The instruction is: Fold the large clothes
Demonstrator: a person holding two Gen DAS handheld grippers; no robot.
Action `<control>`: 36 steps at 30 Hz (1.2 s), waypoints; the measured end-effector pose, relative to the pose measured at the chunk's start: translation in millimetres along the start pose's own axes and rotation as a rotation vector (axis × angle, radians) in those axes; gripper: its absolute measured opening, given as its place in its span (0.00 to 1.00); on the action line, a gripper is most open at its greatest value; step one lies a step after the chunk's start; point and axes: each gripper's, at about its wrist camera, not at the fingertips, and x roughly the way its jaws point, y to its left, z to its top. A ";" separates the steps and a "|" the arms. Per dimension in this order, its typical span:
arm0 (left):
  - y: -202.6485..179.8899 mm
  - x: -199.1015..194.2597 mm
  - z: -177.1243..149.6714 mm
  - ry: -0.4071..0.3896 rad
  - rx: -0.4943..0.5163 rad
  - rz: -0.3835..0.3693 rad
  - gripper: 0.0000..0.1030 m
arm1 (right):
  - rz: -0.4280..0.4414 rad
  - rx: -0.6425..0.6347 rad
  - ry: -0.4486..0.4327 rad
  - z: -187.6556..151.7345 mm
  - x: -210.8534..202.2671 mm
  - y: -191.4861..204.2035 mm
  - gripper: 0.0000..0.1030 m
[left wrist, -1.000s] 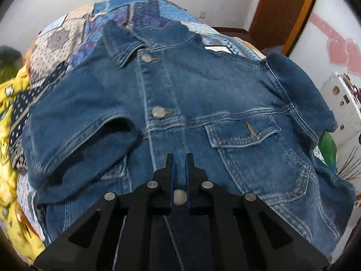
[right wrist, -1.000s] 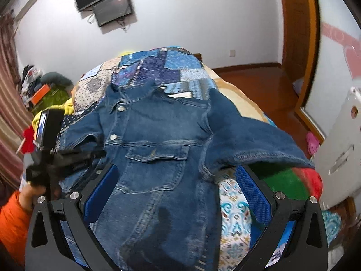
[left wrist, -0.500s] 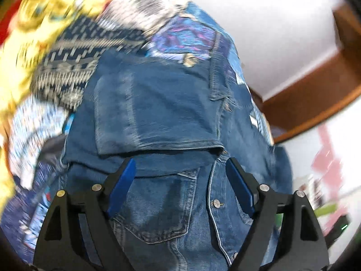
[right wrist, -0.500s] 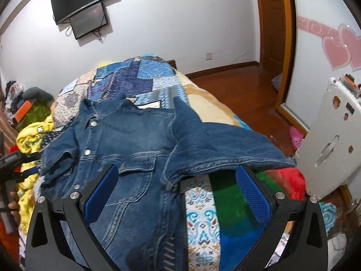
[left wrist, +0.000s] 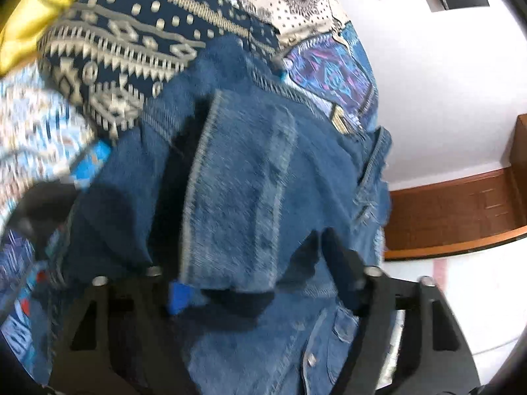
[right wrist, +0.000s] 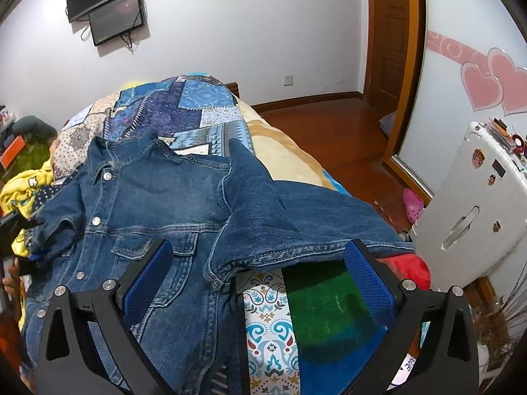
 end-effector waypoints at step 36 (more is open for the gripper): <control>-280.3 111.9 -195.2 0.301 1.012 0.096 0.38 | 0.122 0.360 0.113 -20.1 5.3 -144.8 1.00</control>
